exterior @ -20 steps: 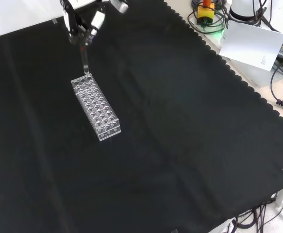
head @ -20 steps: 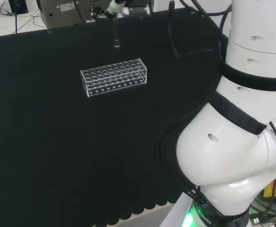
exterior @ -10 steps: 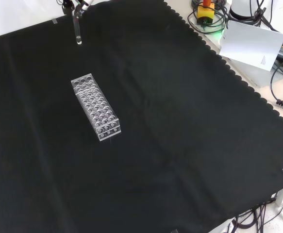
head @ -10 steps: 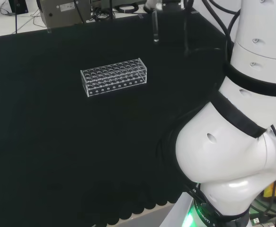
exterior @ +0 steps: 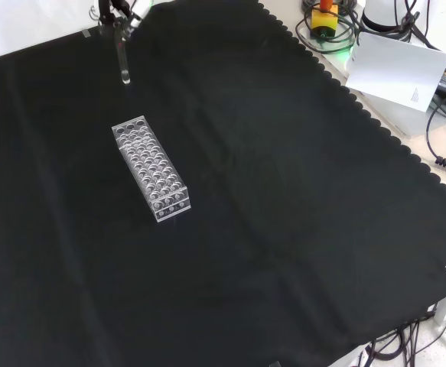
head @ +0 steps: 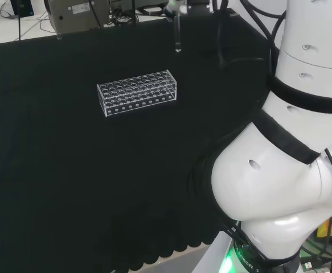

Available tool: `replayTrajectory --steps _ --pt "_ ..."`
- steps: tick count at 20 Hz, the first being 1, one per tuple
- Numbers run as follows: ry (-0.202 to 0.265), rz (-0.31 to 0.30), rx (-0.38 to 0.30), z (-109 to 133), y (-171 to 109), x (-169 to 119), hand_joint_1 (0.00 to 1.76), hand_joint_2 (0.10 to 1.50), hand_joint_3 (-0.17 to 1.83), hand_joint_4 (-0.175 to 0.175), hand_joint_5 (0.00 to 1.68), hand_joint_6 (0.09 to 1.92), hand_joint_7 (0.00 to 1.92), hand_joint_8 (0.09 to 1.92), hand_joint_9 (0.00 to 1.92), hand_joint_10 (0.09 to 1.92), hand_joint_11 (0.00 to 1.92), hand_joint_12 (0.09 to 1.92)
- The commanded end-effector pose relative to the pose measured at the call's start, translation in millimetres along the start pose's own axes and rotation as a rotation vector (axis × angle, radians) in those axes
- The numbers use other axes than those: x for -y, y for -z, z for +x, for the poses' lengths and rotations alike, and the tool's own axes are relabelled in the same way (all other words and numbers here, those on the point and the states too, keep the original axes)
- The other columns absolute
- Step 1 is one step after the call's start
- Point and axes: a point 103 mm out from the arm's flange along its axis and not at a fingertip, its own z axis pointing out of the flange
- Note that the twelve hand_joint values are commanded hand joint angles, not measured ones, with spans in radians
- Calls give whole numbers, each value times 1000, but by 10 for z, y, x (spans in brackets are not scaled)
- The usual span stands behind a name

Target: Shake the test tube.

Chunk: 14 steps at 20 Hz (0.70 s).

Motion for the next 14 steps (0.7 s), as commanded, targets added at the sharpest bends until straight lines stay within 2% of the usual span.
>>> replayTrajectory --steps 1,8,14 --pt "89 20 -32 470 -165 -79 1326 1047 -175 -175 1409 87 1404 586 1783 99 1541 737" --pt "160 36 -66 915 -280 -163 1326 1047 -175 -175 1409 87 1405 585 1784 96 1541 737" --pt "180 43 -68 1061 -339 -205 1326 1047 -175 -175 1409 87 1405 586 1785 94 1541 737"
